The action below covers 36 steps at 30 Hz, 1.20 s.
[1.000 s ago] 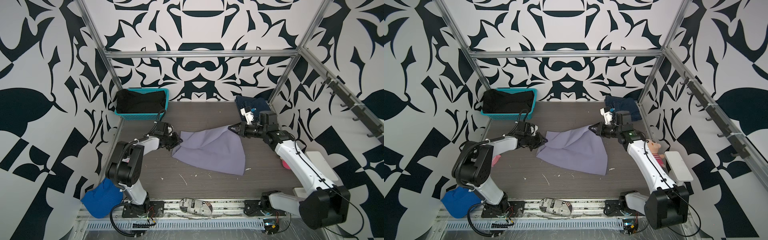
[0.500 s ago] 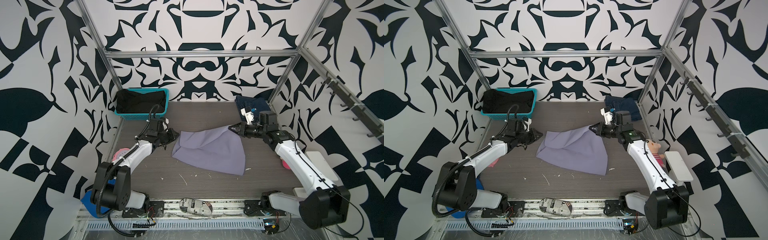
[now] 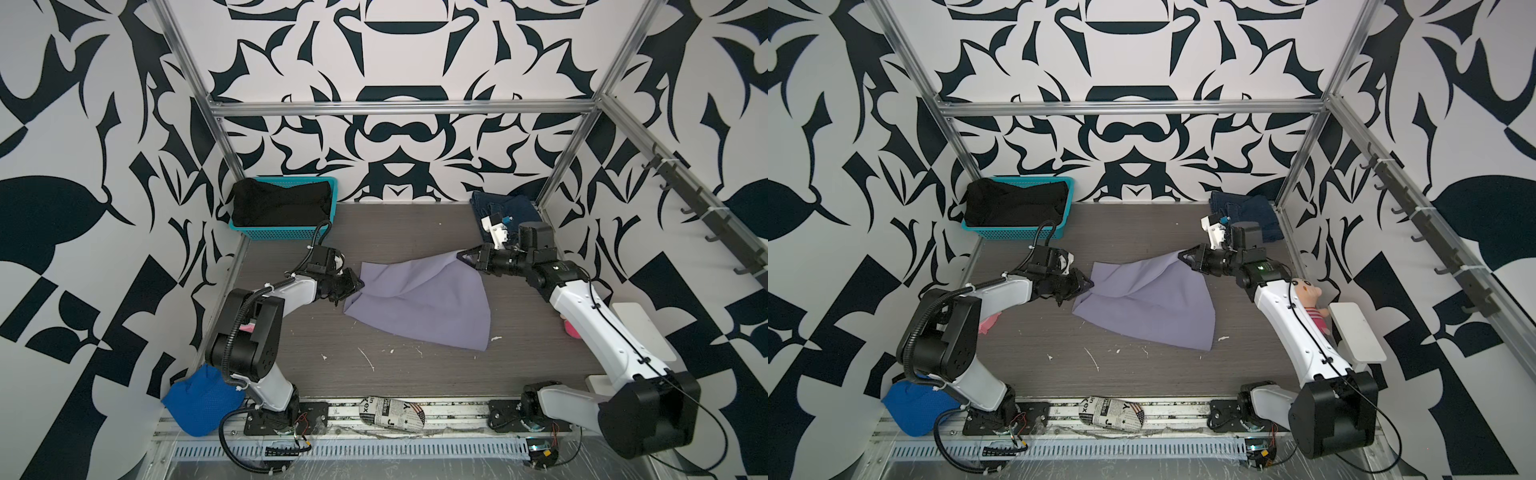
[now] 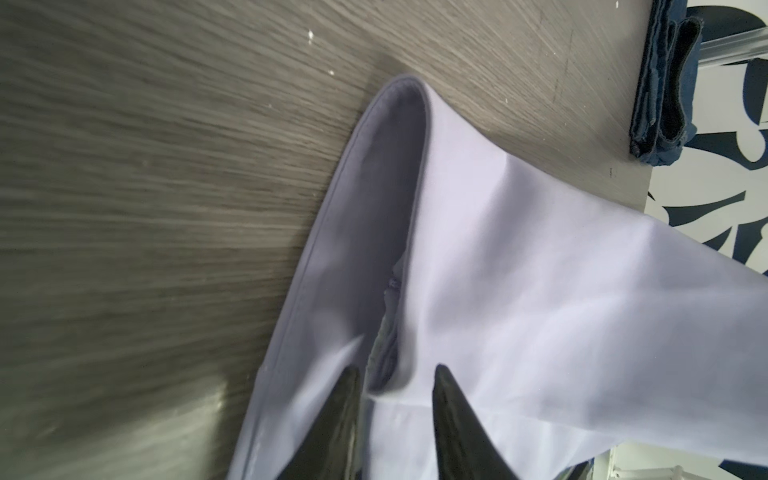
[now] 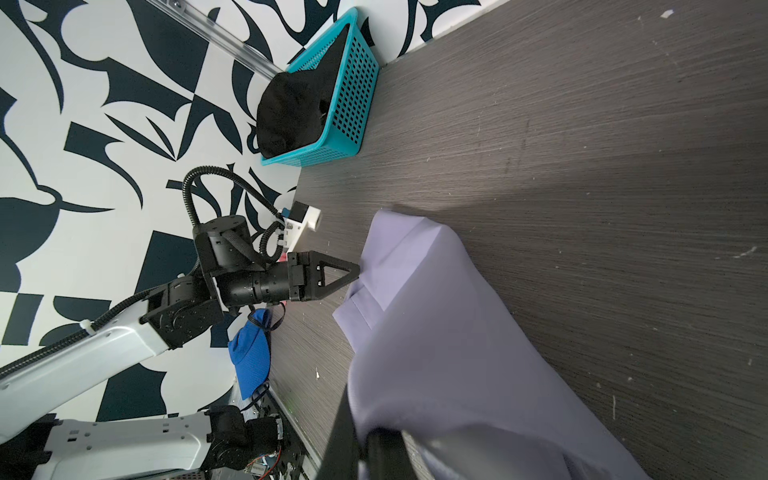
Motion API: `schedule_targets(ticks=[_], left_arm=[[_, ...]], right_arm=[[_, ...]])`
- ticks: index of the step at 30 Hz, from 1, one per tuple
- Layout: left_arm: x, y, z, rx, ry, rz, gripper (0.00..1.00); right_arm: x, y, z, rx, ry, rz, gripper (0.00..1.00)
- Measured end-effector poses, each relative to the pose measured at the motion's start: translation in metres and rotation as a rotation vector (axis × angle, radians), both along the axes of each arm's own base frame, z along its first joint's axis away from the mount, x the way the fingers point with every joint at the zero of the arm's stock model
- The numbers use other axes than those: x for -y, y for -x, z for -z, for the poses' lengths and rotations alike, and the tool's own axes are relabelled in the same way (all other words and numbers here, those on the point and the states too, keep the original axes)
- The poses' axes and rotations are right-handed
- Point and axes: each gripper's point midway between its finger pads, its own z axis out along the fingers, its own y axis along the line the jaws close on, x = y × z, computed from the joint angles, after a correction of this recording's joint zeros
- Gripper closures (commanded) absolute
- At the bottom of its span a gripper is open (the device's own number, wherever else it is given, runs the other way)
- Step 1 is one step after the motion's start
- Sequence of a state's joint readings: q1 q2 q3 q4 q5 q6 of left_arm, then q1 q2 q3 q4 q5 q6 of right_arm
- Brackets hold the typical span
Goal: Fold and stack the skirts
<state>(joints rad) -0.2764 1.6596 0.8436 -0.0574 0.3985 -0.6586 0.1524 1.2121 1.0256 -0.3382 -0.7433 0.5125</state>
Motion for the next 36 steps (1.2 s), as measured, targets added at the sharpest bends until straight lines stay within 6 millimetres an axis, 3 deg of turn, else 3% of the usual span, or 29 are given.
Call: schedule_targets(ticks=[12,20,27,36], left_arm=[[0.008,0.000,0.004,0.005,0.034,0.009,1.00],[0.009,-0.002,-0.012,0.038,0.056,0.002,1.00],[-0.008,0.000,-0.078,0.145,0.085,-0.048,1.00],[-0.047,0.009,-0.206,0.384,0.084,-0.148,1.00]], right_arm=[[0.000,0.000,0.000,0.000,0.000,0.000,1.00],[0.000,-0.001,-0.001,0.004,0.001,0.001,1.00],[0.009,-0.008,-0.019,0.038,0.007,0.032,1.00],[0.031,-0.002,-0.064,0.131,0.012,0.097,1.00]])
